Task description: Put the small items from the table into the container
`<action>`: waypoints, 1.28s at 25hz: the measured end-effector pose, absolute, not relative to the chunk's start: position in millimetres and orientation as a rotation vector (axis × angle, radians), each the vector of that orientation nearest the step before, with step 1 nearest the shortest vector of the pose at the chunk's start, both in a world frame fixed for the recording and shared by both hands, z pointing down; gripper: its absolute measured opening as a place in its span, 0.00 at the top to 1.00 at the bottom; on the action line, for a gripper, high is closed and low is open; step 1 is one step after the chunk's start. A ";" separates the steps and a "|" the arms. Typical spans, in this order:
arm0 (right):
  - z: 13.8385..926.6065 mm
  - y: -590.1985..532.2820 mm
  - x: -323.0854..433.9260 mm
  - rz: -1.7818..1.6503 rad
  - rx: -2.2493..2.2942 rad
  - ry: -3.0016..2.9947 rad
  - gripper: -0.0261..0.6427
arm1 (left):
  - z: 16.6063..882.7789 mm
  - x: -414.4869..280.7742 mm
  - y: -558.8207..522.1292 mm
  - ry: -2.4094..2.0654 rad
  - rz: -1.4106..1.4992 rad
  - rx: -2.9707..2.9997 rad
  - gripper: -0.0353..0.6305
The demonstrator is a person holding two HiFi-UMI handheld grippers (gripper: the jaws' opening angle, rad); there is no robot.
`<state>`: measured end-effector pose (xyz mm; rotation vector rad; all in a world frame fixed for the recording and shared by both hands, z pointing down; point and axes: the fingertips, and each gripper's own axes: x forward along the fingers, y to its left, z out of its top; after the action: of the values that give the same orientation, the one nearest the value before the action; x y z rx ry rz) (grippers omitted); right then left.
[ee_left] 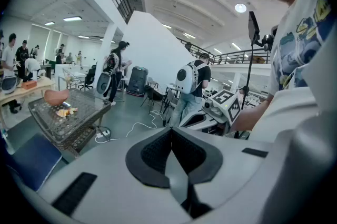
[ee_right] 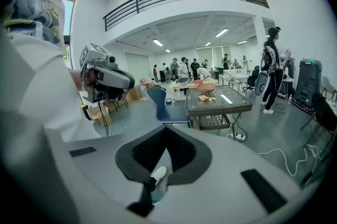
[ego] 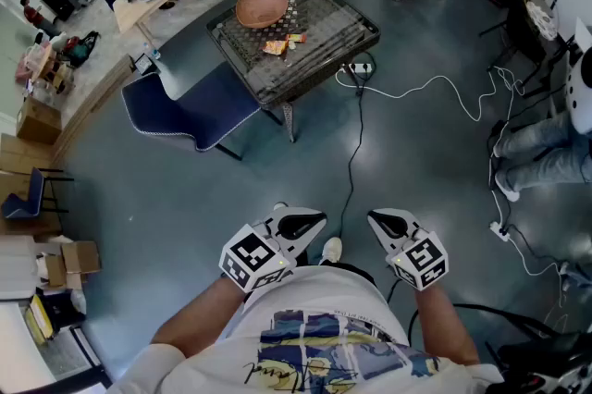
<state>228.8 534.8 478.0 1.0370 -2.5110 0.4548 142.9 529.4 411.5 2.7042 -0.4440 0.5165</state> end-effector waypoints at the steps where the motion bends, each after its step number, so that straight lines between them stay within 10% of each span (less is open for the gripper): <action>1: 478.4 536.9 229.4 0.458 1.037 -2.511 0.95 | 411.6 143.4 532.2 -0.445 0.517 2.704 0.93; 27: 489.4 354.1 162.8 0.446 0.981 -2.463 0.94 | 408.5 79.8 362.0 -0.488 0.396 2.682 0.93; 32: 484.9 270.1 113.2 0.429 0.977 -2.452 0.81 | 403.6 24.6 304.1 -0.506 0.404 2.677 0.93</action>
<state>113.2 270.1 484.9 0.9775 -2.4516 0.4287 24.6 304.1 403.6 2.6766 -0.5058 0.4041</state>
